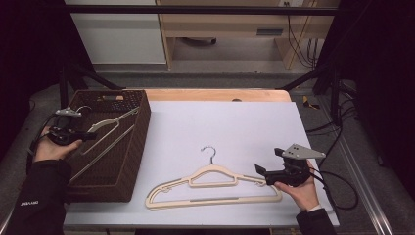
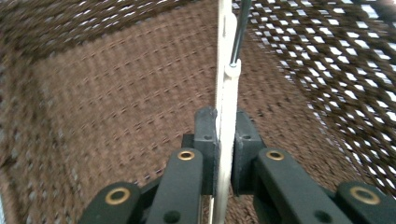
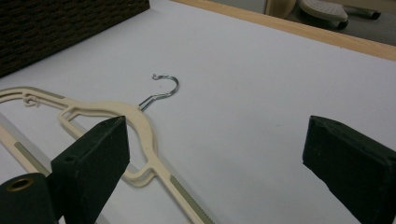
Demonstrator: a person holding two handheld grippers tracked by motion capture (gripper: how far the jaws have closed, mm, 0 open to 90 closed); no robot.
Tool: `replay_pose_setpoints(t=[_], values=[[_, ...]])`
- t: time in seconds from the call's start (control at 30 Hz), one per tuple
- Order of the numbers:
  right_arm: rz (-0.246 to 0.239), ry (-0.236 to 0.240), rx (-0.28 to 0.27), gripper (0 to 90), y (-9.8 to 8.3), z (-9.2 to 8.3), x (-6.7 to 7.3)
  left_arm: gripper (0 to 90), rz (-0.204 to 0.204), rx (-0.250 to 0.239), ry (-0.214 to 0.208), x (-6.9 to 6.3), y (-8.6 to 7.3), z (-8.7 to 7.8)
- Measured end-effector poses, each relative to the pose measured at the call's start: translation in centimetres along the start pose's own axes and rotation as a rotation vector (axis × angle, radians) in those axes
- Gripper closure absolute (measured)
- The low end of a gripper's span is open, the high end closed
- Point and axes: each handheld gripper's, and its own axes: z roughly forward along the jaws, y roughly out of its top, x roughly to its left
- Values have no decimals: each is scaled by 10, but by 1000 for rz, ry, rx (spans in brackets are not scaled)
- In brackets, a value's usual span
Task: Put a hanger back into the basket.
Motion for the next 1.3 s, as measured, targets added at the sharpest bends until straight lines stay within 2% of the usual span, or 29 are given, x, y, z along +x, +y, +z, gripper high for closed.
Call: replay_pose_setpoints(t=[0.07, 0.17, 0.2, 0.37, 0.5, 0.6, 0.77, 0.9, 1.17, 1.3], values=[[1, 3, -1, 75, 0, 0, 0, 766, -21, 17, 40, 3, -3, 0], [2, 3, -3, 75, 0, -1, 0, 659, -36, -14, 61, 6, -8, -6], [1, 3, -6, 75, 0, -1, 0, 651, -42, -26, 58, 6, -9, -9], [3, 4, -6, 76, 1, -1, 0, 520, -66, -52, 119, 10, -16, -24], [-2, 5, -14, 76, 5, -3, 2, 481, -84, -108, 118, 7, -20, -40], [-11, 3, -25, 76, 10, -3, 3, 450, -63, -167, 97, -2, -21, -53], [-30, 10, -34, 74, 18, -2, 8, 382, -34, -302, 18, -28, -22, -70], [-43, 7, -37, 75, 23, 0, 10, 296, -1, -397, -47, -55, -21, -73], [-44, 18, -58, 76, 28, -2, 11, 184, 75, -486, -115, -114, -16, -68], [-39, 17, -64, 76, 30, -4, 11, 129, 119, -503, -142, -142, -15, -62]])
